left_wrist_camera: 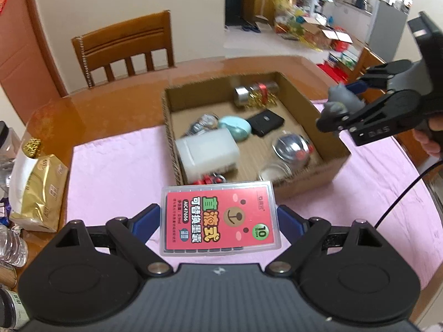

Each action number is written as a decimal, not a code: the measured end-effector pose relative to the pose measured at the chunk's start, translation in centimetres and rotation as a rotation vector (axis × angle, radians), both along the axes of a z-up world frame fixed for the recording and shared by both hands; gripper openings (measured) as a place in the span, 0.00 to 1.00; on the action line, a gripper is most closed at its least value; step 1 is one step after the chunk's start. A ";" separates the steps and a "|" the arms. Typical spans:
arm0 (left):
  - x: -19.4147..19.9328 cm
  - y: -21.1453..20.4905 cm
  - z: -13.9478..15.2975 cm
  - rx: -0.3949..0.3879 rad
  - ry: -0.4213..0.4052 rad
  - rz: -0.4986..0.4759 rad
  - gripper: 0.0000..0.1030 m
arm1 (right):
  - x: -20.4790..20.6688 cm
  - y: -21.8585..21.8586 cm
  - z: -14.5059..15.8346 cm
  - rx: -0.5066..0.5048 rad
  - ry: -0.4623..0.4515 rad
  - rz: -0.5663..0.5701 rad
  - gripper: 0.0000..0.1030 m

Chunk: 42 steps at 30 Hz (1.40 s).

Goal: Organize rigid objects
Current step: 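Carry both items into the box and open both tools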

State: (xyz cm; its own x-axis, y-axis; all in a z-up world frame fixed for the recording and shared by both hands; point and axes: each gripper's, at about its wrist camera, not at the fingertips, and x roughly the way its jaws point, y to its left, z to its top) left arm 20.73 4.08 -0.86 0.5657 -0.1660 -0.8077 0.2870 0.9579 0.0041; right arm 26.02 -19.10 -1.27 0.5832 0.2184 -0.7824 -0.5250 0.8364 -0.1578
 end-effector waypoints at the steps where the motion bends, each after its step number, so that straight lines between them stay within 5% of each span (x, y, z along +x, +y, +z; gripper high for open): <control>1: 0.2 0.1 0.1 0.002 -0.004 0.010 0.86 | 0.9 0.2 -0.2 -0.001 0.005 0.006 0.75; 7: 1.5 0.4 0.3 0.027 -0.023 0.045 0.86 | 4.8 1.6 -1.5 -0.027 0.012 0.049 0.78; 14: 4.0 0.1 0.6 0.033 -0.043 0.046 0.86 | 6.1 2.2 -2.0 -0.029 0.004 0.071 1.00; 23: 10.0 -1.9 0.3 0.004 -0.068 0.017 0.86 | 4.8 0.6 -1.5 -0.016 0.014 0.030 1.00; 32: 15.6 -5.1 -3.3 -0.001 -0.024 -0.005 0.87 | 3.4 -0.6 -1.0 -0.022 0.021 -0.029 1.00; 42: 12.7 -4.0 -0.1 0.028 -0.162 0.082 0.95 | 2.1 -1.4 -0.3 -0.004 0.029 -0.118 1.00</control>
